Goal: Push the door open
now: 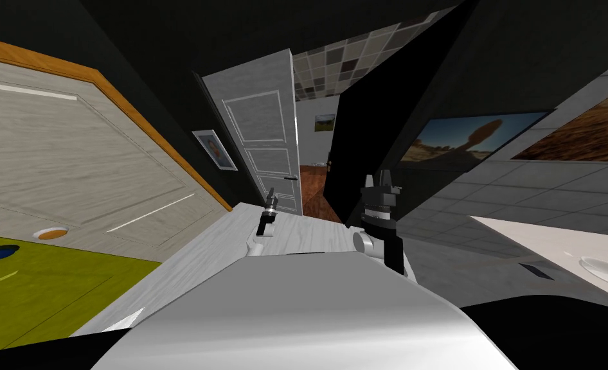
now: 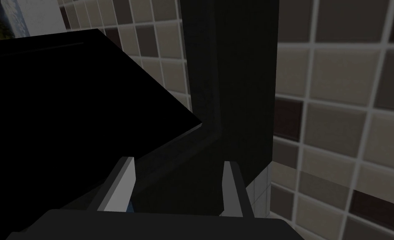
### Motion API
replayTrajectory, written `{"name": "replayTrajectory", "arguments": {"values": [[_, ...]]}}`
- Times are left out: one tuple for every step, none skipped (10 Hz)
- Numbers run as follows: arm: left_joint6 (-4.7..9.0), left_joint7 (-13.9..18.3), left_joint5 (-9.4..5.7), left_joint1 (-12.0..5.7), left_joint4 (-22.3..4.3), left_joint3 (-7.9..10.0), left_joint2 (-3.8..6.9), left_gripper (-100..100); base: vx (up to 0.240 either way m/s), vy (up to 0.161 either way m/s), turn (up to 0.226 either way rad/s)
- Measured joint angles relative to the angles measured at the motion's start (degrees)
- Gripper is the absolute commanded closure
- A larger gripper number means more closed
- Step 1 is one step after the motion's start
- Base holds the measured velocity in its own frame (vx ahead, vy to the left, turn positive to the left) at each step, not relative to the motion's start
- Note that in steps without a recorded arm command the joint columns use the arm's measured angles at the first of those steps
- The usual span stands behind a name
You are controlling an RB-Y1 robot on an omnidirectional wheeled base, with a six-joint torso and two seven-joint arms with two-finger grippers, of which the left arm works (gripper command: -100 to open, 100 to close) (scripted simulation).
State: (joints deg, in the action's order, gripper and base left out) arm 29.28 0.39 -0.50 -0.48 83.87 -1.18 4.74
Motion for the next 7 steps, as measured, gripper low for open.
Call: {"name": "replayTrajectory", "arguments": {"values": [[-0.08, 0.13, -0.08, -0.62, -1.17, -0.04, 0.06, -100, 0.037, 0.049, -0.029], [-0.30, 0.32, -0.22, -1.58, -2.65, -0.08, 0.21, -100, 0.062, 0.051, -0.056], [-0.52, 0.41, -0.34, -3.07, -4.46, -0.15, 0.15, -100, 0.055, 0.041, -0.026], [-0.85, 0.38, -0.37, -3.73, -5.44, -0.22, 0.00, -100, 0.062, 0.044, -0.024], [-0.58, 0.52, -0.50, -4.71, -7.50, -0.28, 0.12, -100, 0.092, 0.054, -0.058], [-0.42, 0.70, -0.67, -6.27, -9.86, -0.30, 0.14, -100, 0.092, 0.057, -0.065], [-0.58, 0.79, -0.80, -7.75, -12.07, -0.39, 0.03, -100, 0.094, 0.069, -0.064]]}}
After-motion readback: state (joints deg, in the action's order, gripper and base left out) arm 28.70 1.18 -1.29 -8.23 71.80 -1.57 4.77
